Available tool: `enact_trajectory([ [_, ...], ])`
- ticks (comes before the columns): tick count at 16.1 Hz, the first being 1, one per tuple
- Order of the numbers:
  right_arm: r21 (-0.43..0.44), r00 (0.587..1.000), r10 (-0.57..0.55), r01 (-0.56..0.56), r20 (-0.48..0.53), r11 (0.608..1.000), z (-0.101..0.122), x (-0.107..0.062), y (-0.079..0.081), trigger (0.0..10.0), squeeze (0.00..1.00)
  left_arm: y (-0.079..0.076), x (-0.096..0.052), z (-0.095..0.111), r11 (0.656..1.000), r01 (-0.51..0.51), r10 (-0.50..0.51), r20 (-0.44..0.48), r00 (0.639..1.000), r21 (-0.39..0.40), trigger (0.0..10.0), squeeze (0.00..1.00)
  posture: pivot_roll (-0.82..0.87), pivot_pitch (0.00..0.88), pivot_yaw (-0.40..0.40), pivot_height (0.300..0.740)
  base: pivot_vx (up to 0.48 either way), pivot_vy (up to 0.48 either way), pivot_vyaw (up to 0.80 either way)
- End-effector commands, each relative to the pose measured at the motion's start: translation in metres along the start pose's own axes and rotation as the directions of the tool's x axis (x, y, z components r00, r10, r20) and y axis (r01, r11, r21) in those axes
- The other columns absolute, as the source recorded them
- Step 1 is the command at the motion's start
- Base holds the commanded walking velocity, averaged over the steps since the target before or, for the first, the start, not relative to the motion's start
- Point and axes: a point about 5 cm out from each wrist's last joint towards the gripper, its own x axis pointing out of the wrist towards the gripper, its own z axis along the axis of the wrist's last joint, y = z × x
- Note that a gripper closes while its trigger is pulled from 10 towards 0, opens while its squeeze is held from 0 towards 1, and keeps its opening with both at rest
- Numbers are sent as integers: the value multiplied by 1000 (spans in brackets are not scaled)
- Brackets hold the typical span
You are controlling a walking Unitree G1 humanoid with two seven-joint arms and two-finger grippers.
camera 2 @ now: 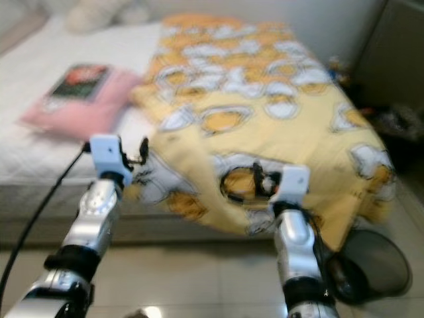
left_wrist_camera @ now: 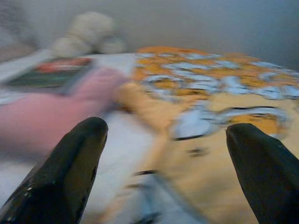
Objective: Clean up the room
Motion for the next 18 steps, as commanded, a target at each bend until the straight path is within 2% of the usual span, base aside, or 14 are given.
enact_trajectory([
  [1, -26, 999, 44, -44, 1, 999, 4, 2, 5, 10000, 0, -2, -1, 2, 1000, -2, 2, 8, 1000, 4, 10000, 0, 41, 0, 21, 740, 0, 480, 0],
  [3, 8, 999, 39, -39, -12, 999, 4, 4, 0, 10000, 0, -12, -7, -7, 1000, 14, -14, -21, 1000, -19, 10000, 0, 47, 0, 10, 740, 0, 480, 0],
  [5, 19, 999, 32, -31, -16, 999, 5, 6, -3, 10000, 0, -13, 0, -5, 1000, 14, -14, -34, 999, 4, 10000, 0, 51, 0, 3, 740, 0, 480, 644],
  [6, 12, 1000, 10, -10, -15, 1000, 6, 7, -5, 10000, 0, -12, 6, -6, 997, 52, -47, -76, 996, 56, 10000, 0, 56, 0, -5, 740, 0, 0, 563],
  [8, 12, 1000, -9, 9, -25, 1000, 4, 6, -8, 10000, 0, -8, 10, -5, 994, 54, -46, -89, 995, 90, 10000, 0, 57, 0, -8, 740, 0, 0, 0],
  [9, 5, 1000, -8, 8, -16, 1000, 5, 4, -8, 10000, 0, -7, 10, 3, 997, 63, -62, -42, 997, 35, 10000, 0, 57, 0, -9, 740, 0, 0, 0],
  [11, 7, 1000, 10, -10, -19, 1000, 3, 3, -5, 10000, 0, -6, 8, 7, 999, 31, -31, -14, 999, -25, 10000, 0, 54, 0, -4, 740, 480, 0, 0],
  [14, 11, 999, 25, -25, -20, 1000, 5, 7, -2, 10000, 0, -12, 7, 2, 999, 16, -17, -27, 999, -32, 10000, 0, 42, 0, 4, 740, 480, 0, 0],
  [15, -17, 999, 34, -34, -12, 999, 7, 7, -1, 10000, 0, -16, 8, 2, 999, 31, -31, -26, 999, -26, 10000, 0, 33, 0, 7, 740, 480, 0, 0],
  [18, -2, 1000, 16, -16, -14, 1000, 6, 6, -2, 10000, 0, -16, 10, 4, 999, 39, -40, -25, 999, -33, 10000, 0, 28, 0, 10, 740, 480, 0, 0],
])
